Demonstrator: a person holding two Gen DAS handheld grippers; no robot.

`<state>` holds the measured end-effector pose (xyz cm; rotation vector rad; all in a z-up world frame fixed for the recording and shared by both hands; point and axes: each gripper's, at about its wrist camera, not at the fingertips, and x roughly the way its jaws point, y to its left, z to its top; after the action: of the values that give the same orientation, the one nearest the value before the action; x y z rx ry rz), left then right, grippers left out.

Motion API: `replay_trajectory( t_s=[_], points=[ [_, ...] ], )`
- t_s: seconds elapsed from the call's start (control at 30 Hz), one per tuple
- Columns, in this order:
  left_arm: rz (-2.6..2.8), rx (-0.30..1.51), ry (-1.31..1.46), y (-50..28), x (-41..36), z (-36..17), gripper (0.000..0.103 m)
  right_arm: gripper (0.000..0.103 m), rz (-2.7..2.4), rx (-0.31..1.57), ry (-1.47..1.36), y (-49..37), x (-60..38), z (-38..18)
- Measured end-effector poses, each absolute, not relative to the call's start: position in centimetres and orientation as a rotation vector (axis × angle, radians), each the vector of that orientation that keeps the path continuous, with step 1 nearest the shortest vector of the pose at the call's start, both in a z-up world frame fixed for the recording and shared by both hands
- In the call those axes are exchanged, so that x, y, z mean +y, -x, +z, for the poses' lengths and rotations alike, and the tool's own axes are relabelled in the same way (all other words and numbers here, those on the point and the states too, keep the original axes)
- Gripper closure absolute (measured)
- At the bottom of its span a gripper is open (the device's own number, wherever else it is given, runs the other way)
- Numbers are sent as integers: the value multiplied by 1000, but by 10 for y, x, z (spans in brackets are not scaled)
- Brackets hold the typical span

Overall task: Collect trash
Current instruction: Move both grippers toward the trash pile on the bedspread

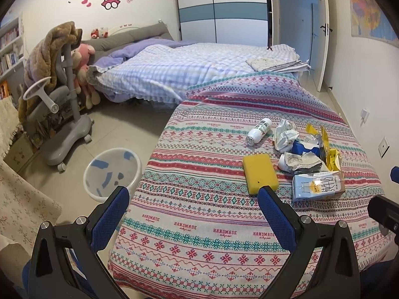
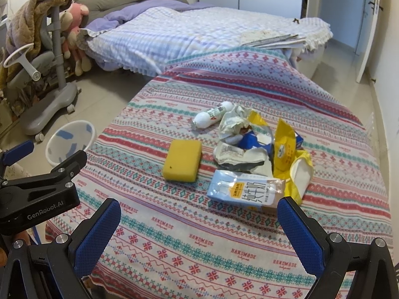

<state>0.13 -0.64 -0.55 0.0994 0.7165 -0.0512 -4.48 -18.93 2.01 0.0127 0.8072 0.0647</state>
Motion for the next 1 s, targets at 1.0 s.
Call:
replay_trajectory(
  t_s=[1.0],
  points=[
    [-335,1142,-160,-144,-119,-112,1,1,-214,1139,-312,-77,-349,-35]
  ],
)
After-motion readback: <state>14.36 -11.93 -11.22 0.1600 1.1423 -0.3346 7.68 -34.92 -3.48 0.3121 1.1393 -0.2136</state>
